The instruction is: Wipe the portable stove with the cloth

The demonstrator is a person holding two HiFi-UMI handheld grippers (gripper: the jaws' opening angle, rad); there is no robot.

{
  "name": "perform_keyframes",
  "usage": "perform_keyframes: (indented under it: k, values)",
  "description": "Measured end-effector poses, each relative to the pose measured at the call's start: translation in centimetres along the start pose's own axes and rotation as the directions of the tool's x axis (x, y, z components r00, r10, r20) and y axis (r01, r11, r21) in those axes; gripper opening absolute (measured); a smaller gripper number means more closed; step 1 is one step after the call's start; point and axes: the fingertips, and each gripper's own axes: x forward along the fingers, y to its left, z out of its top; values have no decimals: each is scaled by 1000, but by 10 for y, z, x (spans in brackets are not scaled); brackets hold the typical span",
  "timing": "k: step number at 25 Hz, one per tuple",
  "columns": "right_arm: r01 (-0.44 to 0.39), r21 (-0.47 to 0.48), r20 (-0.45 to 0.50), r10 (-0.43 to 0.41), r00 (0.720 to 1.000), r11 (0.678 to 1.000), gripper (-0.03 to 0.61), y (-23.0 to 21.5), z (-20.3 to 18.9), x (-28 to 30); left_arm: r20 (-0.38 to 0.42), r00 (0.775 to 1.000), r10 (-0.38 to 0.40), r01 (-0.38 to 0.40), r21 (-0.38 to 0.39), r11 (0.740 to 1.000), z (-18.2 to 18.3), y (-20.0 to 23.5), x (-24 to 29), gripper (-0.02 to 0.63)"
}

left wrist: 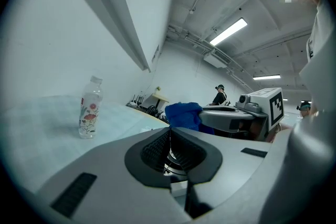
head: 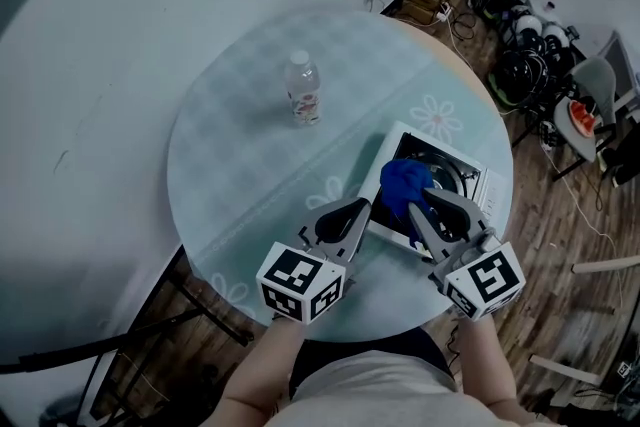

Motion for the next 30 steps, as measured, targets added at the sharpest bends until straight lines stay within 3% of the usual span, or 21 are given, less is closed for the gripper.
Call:
perform_keyframes:
  k: [16, 30]
  values:
    - [42, 1, -59, -42, 997, 999, 71, -44, -11, 57, -34, 999, -30, 28, -54, 998, 1, 45, 39, 23]
    - [26, 24, -136, -22, 991, 999, 71, -72, -46, 100, -123, 992, -29, 19, -81, 996, -30, 74, 72, 23]
